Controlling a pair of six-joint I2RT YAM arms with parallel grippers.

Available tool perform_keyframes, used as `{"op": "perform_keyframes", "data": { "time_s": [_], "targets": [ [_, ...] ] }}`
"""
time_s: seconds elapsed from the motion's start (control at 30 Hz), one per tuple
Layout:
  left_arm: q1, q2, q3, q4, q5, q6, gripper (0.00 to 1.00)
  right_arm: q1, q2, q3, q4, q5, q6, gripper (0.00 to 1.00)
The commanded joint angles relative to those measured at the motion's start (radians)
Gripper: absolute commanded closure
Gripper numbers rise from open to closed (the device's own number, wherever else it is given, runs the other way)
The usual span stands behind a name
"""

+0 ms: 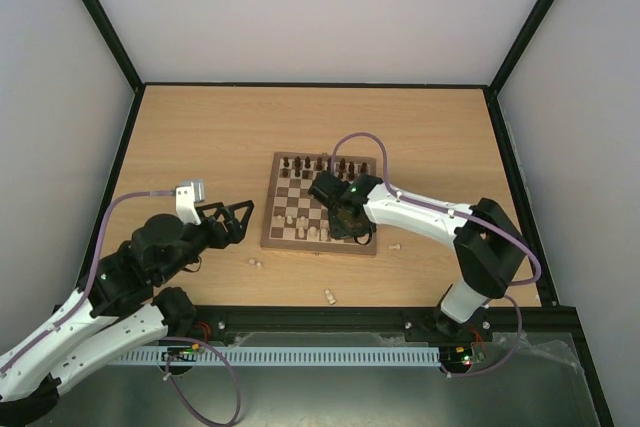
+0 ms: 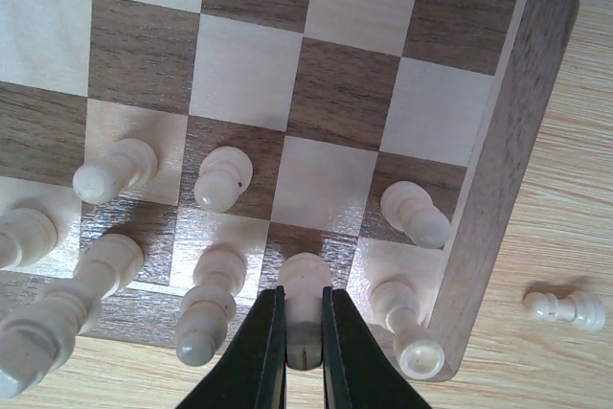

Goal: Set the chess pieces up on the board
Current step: Place the chess piece on the chessboard.

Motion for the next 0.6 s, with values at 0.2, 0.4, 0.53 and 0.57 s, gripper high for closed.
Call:
{"op": "perform_keyframes", "data": {
  "time_s": [0.2,0.4,0.53,0.57],
  "targets": [
    [-0.002,0.0,-0.021,0.037,-0.009,0.014,0.01,-0.02,0.031,-0.037,0.005,-0.022,-0.027,0.94],
    [-0.004,0.0,-0.022,0.039,-0.011,0.013,0.01,-0.027,0.044,-0.045,0.018,-0.029,-0.033,0.94],
    [-0.003,-0.001,-0.022,0.039,-0.011,0.012,0.01,-0.027,0.041,-0.044,0.018,-0.031,-0.035,0.9],
    [-0.002,-0.001,-0.023,0.04,-0.011,0.013,0.01,-0.027,0.04,-0.044,0.016,-0.032,-0.036,0.9]
  ]
}}
